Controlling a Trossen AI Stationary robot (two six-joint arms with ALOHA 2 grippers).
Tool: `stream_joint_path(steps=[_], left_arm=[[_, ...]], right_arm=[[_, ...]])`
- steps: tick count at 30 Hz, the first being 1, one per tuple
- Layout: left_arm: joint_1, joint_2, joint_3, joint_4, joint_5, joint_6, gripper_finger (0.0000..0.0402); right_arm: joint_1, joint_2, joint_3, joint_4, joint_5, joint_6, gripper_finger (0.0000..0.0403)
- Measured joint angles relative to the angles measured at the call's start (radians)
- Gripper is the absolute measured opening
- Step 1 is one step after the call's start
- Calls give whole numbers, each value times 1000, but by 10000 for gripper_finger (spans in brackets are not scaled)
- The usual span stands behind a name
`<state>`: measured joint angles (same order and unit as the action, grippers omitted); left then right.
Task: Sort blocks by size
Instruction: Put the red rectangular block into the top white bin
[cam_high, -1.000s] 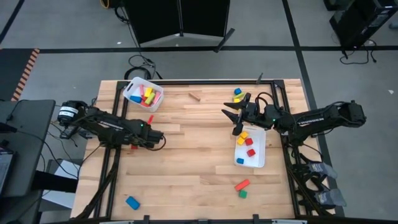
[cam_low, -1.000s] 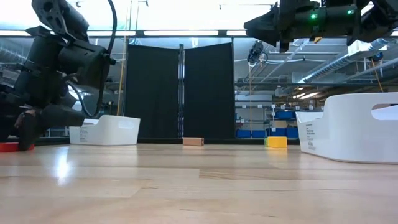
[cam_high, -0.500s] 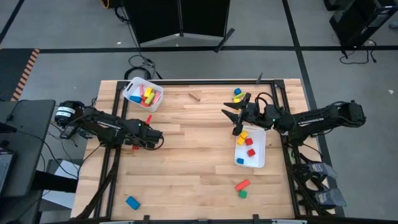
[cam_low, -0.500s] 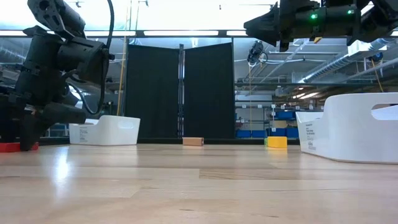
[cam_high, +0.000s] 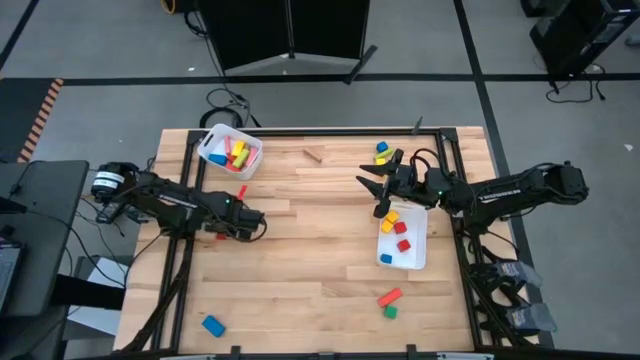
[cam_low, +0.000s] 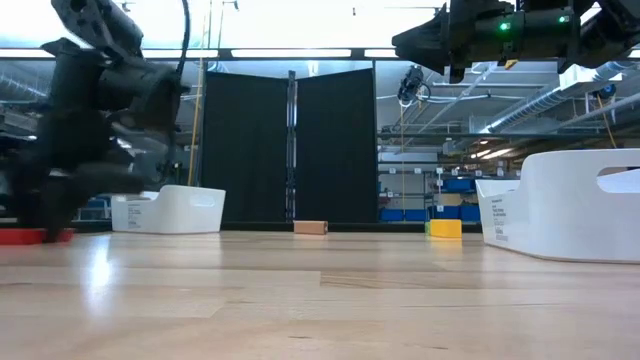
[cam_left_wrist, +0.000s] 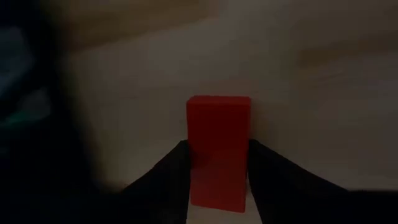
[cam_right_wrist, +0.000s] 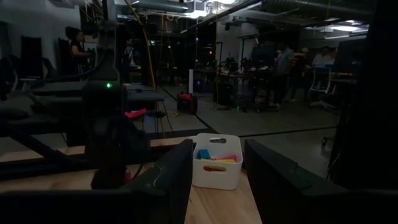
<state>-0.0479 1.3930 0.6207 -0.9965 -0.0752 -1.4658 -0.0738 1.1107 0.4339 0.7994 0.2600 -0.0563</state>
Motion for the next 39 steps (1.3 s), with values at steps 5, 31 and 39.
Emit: stream_joint_path(steps=[5,31,39], left_arm=[[0,-1,52,4,-58,29,133],[470,-3,504,-40,-592,646,132],[687,-3,503,-46,-511,791,169]], right_arm=[[0,0,0,0,0,0,156],[0,0,0,0,0,-3,155],[1,0,0,0,0,0,155]])
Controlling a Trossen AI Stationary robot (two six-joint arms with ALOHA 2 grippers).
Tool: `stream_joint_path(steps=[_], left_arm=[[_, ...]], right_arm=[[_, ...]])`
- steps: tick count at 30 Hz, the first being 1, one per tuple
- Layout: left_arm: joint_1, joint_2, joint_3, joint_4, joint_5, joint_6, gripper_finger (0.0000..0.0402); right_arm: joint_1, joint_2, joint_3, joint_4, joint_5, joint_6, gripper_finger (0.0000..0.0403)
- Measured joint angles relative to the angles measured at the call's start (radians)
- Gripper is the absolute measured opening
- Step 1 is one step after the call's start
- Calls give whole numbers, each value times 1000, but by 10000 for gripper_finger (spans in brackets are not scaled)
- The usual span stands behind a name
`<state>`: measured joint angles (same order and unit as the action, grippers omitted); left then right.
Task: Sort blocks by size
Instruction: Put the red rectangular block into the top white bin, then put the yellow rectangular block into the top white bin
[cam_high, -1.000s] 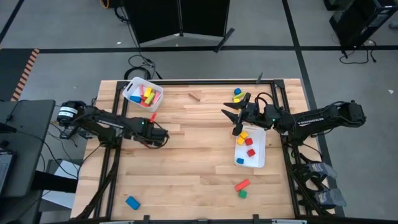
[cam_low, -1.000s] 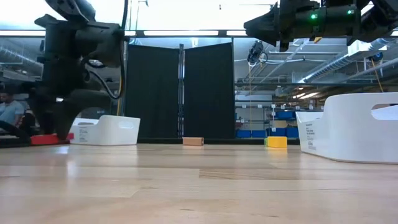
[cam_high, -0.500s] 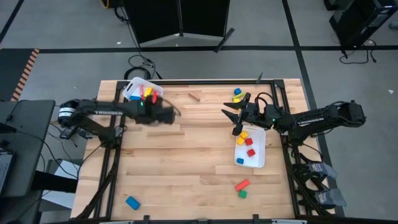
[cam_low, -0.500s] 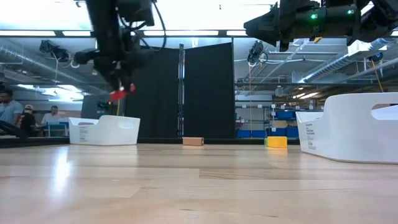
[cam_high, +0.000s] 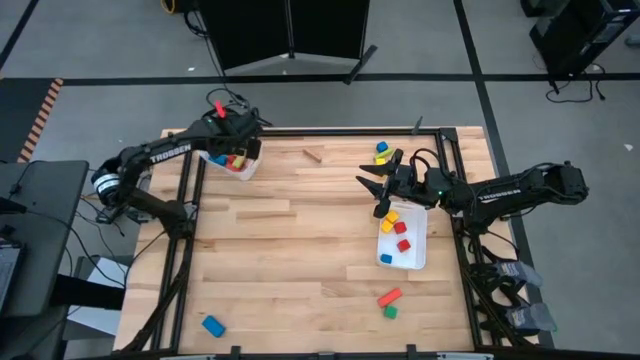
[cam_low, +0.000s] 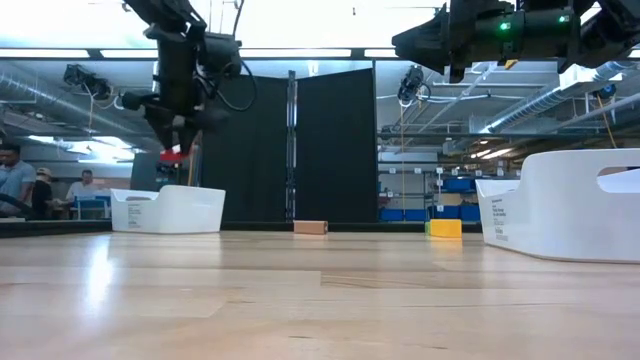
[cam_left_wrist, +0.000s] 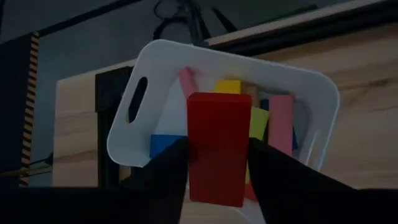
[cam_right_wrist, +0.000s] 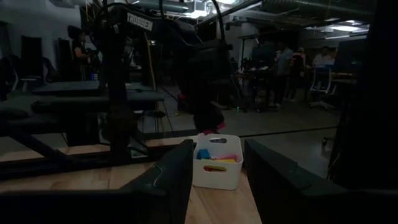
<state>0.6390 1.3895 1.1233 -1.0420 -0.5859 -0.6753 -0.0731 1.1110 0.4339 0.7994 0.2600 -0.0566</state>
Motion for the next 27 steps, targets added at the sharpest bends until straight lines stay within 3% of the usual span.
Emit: stream_joint_path(steps=[3,7,11,21,27], left_arm=[[10,0,0,0,10,32,211],[10,0,0,-9,-55,42,267],[-21,-17,-2,11,-57,53,299],[-420,-125,-1,333,-77,125,290],[-646,-123,-1,419,-185,99,285]], right_arm=[[0,0,0,0,0,0,155],[0,0,0,0,0,1,155],[1,0,1,-5,0,38,155],[-20,44,169,-419,46,125,158],[-116,152,266,-581,49,152,158]])
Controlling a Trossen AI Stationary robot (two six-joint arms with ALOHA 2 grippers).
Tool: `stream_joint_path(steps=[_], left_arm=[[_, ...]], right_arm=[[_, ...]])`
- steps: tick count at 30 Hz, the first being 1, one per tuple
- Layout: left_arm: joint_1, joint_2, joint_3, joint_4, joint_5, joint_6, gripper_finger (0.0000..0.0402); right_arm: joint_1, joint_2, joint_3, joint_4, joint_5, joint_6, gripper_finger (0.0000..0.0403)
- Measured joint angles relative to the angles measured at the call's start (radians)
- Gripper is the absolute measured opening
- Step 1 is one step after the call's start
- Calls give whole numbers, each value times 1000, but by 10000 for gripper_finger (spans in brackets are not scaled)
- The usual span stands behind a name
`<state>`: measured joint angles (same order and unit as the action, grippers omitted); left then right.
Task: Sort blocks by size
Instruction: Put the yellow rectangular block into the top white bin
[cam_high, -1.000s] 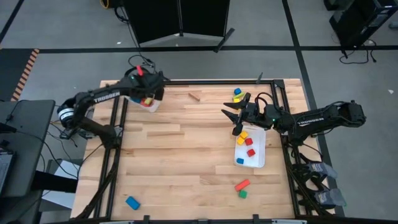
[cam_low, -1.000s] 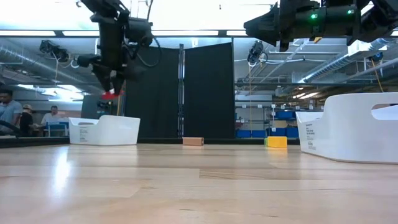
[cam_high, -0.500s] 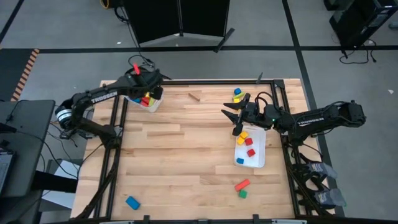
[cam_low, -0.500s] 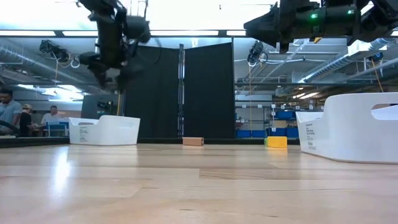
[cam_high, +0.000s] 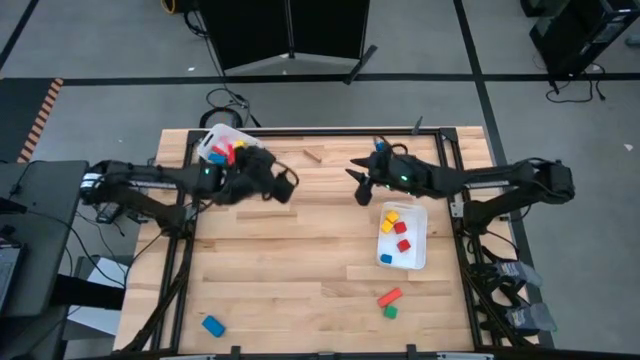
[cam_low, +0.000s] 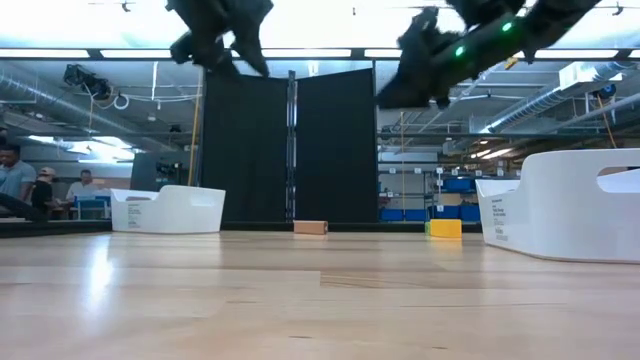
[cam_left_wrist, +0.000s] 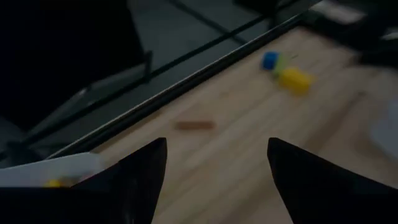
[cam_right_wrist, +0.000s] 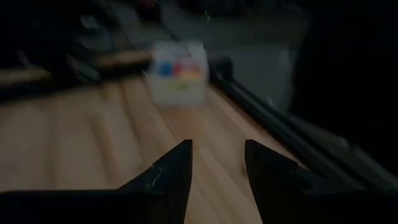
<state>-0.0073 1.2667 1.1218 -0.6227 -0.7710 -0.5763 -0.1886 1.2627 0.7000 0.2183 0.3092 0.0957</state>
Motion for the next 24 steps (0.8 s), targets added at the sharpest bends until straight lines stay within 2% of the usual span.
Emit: stream_joint_path(steps=[6,14,19,24], left_arm=[[-166,0,-49,183,-71,7,285],[-257,1,-149,403,-109,48,284],[-279,1,-160,427,-127,72,284],[-319,-39,-161,428,-194,96,284]], right_arm=[[-121,113,143,-310,-34,17,158],[-222,276,324,-494,-175,4,158],[-233,431,496,-572,-249,-53,158],[-233,566,648,-690,-252,-100,158]])
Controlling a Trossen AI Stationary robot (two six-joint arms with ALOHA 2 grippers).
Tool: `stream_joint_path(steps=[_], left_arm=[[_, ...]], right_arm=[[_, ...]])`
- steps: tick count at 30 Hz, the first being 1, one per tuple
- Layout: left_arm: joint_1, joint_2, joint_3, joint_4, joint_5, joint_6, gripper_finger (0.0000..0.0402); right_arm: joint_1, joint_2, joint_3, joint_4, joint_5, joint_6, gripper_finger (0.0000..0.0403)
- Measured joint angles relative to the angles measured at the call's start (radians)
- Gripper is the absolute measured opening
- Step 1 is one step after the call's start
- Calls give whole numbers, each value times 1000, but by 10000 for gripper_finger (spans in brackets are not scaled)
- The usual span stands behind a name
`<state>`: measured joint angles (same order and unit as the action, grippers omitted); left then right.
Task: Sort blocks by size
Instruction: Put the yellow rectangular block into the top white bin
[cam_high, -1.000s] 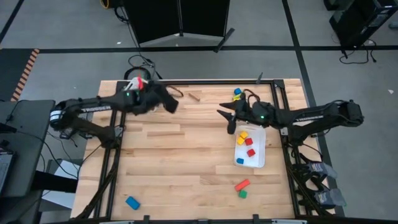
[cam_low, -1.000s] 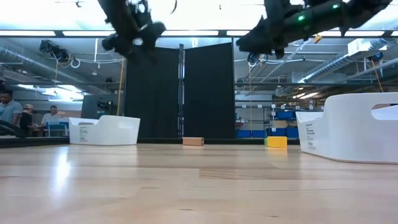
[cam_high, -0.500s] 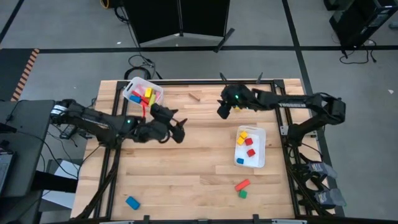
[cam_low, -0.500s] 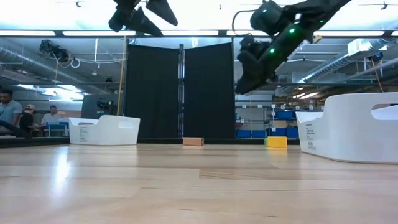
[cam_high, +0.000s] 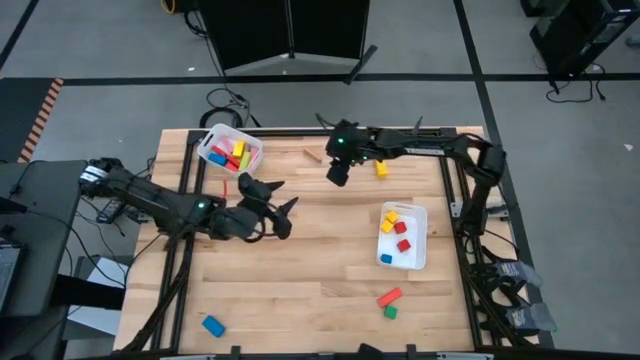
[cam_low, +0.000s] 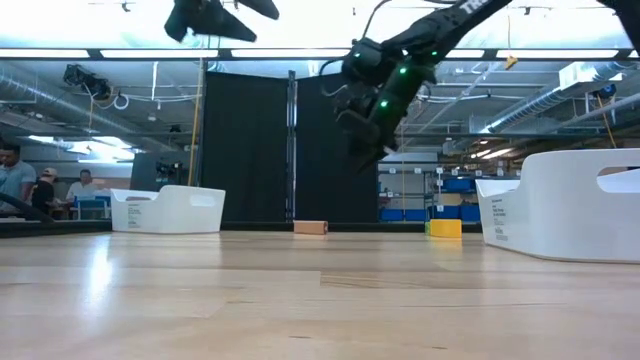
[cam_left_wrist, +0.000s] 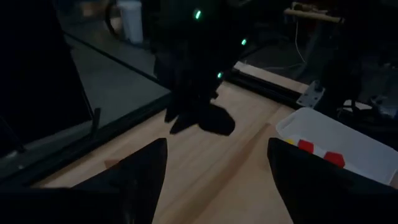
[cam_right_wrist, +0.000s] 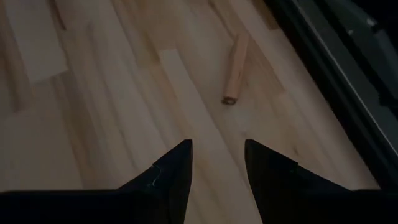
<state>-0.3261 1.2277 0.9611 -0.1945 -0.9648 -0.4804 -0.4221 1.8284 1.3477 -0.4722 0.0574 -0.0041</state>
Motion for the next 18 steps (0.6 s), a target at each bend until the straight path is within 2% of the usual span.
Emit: stream_joint_path(steps=[4,7,14,18], left_arm=[[-54,-46,0,-25,-83,11,284],[-105,-80,0,-54,-138,37,284],[-168,-137,0,-161,-191,59,284],[-160,-138,0,-215,-149,81,284]], right_arm=[[-1,20,18,3,1,-16,158],[-10,-11,-4,4,3,-8,158],[-56,-244,-186,16,118,137,158],[-101,-366,-306,-29,147,287,158]])
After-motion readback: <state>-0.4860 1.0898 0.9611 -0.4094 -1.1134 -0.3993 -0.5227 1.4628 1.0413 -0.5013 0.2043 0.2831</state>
